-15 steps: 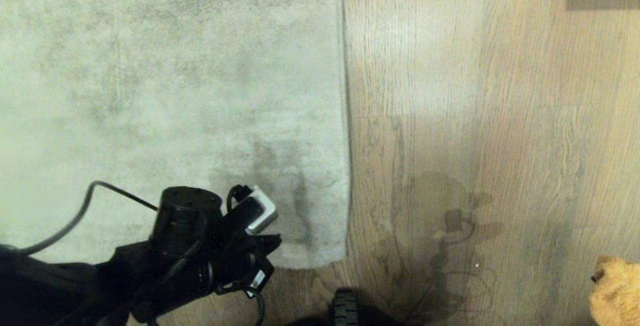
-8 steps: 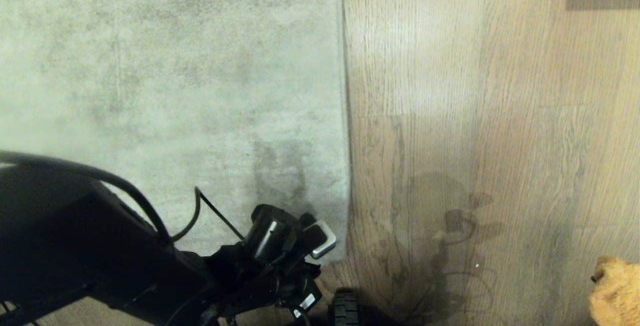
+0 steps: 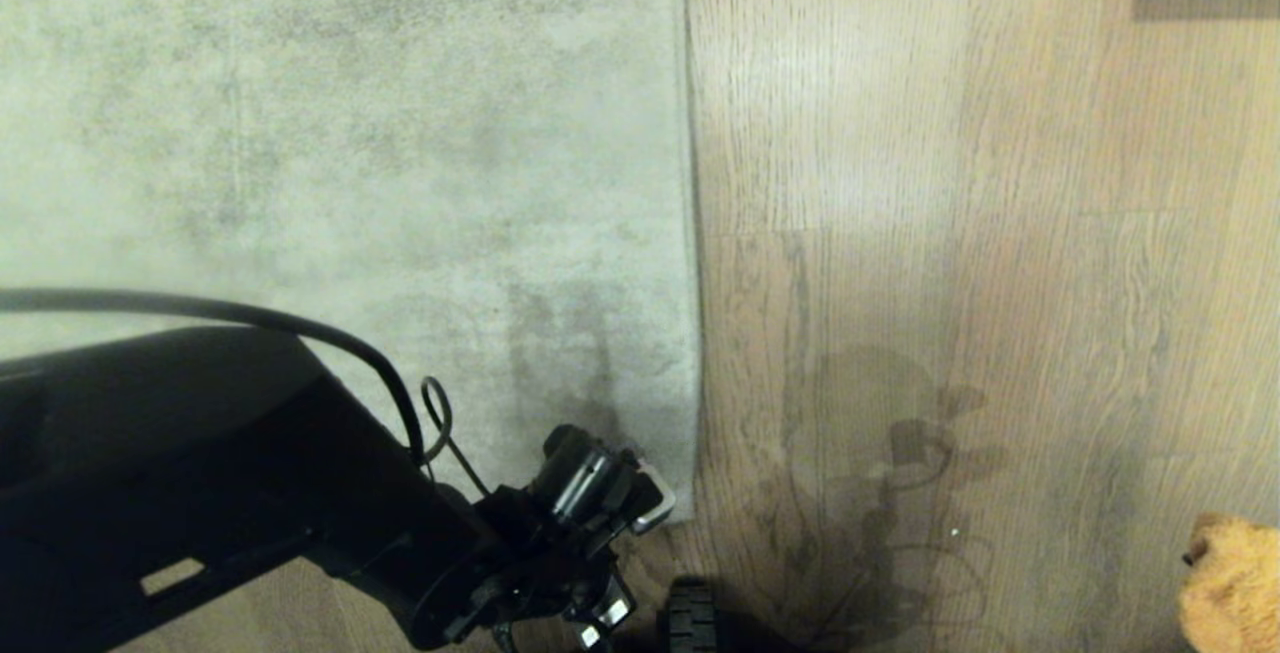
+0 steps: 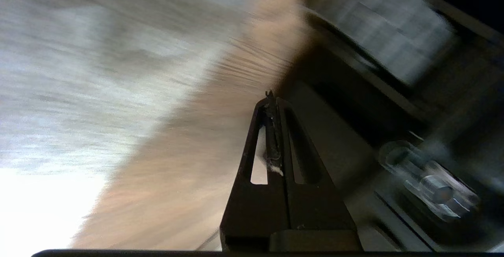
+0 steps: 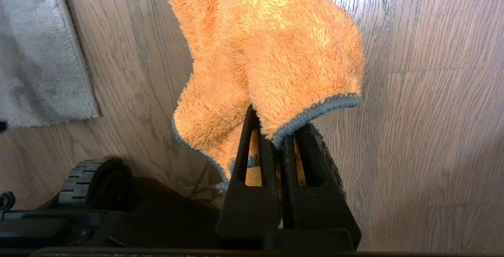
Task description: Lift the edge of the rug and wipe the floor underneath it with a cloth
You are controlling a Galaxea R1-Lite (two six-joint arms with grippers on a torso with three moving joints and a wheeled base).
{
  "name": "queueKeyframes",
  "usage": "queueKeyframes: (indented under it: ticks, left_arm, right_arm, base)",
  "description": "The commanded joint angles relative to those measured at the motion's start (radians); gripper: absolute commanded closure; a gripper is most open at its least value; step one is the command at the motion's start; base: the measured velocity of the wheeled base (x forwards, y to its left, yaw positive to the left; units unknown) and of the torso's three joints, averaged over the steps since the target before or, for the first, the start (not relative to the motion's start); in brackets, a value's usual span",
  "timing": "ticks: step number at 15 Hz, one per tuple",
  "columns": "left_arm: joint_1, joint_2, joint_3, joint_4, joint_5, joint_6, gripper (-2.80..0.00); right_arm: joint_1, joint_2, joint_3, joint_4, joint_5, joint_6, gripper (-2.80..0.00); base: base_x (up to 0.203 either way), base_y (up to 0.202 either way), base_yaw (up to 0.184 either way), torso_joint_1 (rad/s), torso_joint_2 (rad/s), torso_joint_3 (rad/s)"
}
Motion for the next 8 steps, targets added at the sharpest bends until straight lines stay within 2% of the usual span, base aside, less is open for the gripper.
queueKeyframes:
  ticks: [1,4,8]
  left_arm:
    - [0.017,0.026,-0.049,0.017,0.077,0.023,0.0]
    - [0.061,0.042,-0.121,0.033,0.161,0.147,0.0]
    - [0.112,0.11,-0.257,0.029,0.168,0.307,0.0]
  right_arm:
    - [0.0,0.002,0.0,0.0,0.0,0.0,0.0]
    - [0.0,0.002,0.0,0.0,0.0,0.0,0.0]
    - [0.0,0.002,0.0,0.0,0.0,0.0,0.0]
  base:
    - [0.0,0.0,0.0,0.0,0.0,0.0]
    - [0.0,0.0,0.0,0.0,0.0,0.0]
    - [0.0,0.0,0.0,0.0,0.0,0.0]
